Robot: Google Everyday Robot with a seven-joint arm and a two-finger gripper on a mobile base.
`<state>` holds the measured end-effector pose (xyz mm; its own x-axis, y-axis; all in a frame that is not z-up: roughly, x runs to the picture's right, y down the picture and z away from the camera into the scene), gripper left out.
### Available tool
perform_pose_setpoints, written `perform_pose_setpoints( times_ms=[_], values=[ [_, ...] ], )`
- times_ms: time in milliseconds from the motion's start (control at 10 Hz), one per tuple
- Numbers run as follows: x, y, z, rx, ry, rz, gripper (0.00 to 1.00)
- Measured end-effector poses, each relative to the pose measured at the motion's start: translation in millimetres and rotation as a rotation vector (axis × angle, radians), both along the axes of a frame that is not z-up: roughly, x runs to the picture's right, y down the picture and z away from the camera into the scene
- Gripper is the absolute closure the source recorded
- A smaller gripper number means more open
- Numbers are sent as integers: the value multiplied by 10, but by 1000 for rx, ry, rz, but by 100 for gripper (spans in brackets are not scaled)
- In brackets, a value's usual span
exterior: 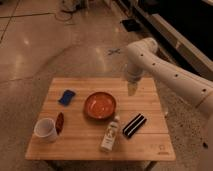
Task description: Move the arm in a circular motion
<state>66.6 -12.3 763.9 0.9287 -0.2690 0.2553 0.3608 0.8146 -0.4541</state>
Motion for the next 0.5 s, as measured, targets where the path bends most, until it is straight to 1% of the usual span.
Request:
perform_pose_setpoints(
  times_ms=[100,200,300,500],
  values=[
    [-280,73,-62,0,-32,-42,35],
    [-583,189,-162,0,-72,-93,35],
    [-859,354,-296,-3,-118,-145,35],
    [-1220,737,-620,-12,-217,-237,35]
  ],
)
